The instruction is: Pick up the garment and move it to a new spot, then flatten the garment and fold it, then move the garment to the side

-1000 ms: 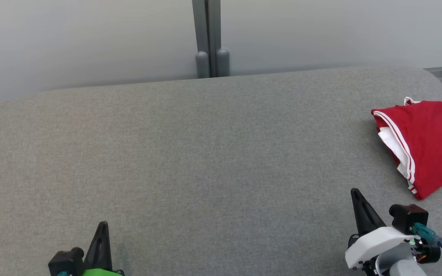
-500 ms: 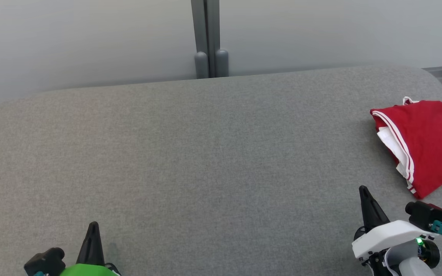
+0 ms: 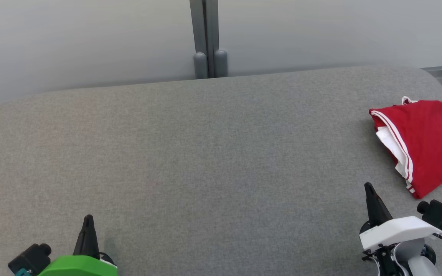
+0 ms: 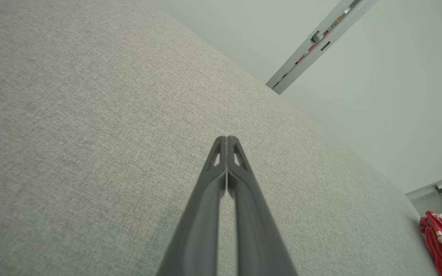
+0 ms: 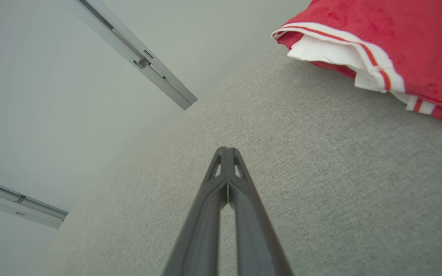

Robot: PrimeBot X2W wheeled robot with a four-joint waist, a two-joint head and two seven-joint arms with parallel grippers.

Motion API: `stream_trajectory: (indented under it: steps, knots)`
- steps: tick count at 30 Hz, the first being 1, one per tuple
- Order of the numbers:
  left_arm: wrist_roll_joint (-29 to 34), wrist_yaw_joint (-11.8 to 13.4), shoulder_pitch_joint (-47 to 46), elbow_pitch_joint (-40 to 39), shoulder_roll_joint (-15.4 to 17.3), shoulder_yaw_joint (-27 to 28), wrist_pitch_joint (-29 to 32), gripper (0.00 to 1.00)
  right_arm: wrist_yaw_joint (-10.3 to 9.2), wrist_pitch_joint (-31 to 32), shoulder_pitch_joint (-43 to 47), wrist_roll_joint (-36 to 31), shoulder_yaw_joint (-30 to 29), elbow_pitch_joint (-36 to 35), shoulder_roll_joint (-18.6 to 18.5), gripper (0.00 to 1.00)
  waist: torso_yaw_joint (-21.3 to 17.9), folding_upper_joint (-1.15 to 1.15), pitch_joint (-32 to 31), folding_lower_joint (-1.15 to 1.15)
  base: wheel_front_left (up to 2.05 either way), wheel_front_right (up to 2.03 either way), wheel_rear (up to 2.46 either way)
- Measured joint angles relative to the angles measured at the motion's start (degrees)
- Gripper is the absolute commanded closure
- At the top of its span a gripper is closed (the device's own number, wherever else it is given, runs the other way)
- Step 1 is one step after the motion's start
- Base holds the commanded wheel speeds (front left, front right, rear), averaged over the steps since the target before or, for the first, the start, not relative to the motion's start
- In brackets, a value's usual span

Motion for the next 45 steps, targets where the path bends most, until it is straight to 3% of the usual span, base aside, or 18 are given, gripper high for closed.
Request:
stream_trajectory:
  steps: [45]
  knots:
    - [-29.69, 0.0, -3.52, -2.7, 0.07, 2.36, 7.88, 1.0, -0.01, 7.72, 0.17, 28.67, -2.11, -4.39, -0.24, 1.0, -0.59, 0.0, -0.17, 0.0, 0.0, 0.0, 0.0]
